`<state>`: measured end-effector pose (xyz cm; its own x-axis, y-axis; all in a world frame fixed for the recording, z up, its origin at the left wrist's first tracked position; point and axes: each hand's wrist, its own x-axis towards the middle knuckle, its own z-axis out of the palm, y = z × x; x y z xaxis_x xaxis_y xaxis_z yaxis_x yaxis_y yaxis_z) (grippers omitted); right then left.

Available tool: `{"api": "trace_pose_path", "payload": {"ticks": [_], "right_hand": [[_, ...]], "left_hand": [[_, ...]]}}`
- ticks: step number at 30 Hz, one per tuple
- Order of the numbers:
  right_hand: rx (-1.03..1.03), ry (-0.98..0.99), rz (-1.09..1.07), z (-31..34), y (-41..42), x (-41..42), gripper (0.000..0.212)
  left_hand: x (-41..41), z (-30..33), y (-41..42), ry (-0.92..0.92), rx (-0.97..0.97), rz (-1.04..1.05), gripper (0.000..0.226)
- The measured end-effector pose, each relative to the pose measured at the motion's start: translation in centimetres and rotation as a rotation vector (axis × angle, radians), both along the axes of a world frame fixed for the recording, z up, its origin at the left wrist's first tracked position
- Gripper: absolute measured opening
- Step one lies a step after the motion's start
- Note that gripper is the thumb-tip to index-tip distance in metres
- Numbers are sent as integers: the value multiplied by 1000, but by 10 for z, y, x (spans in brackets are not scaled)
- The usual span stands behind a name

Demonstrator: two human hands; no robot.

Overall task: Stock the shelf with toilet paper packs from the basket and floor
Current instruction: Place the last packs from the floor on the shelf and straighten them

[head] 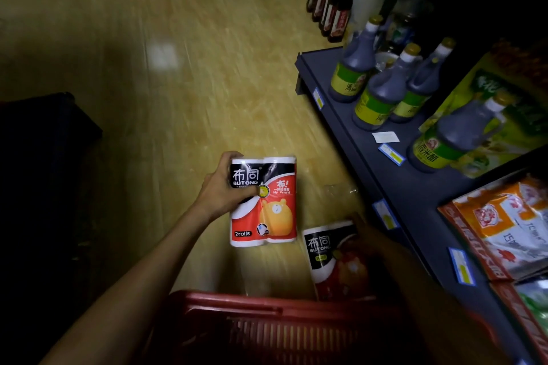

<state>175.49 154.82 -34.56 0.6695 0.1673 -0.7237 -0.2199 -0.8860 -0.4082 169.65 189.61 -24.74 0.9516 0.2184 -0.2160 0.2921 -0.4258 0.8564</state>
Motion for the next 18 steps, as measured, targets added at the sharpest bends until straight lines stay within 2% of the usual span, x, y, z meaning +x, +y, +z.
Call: {"api": "trace_pose_path", "payload": {"ticks": [2, 5, 8, 16, 18], "right_hand": [[17, 9, 25, 14, 5, -8, 103], [72, -42, 10, 29, 11, -15, 94], [103, -105, 27, 33, 13, -17, 95], [218, -267, -13, 57, 16, -14, 69], [221, -320, -6, 63, 19, -10, 69]], "left_hand": [[-3, 1, -1, 3, 6, -7, 74], [-7, -1, -1, 6, 11, -14, 76], [-11, -3, -2, -4, 36, -24, 77], [-14, -5, -7, -22, 101, -28, 68], [-14, -2, -9, -22, 103, -27, 69]]}}
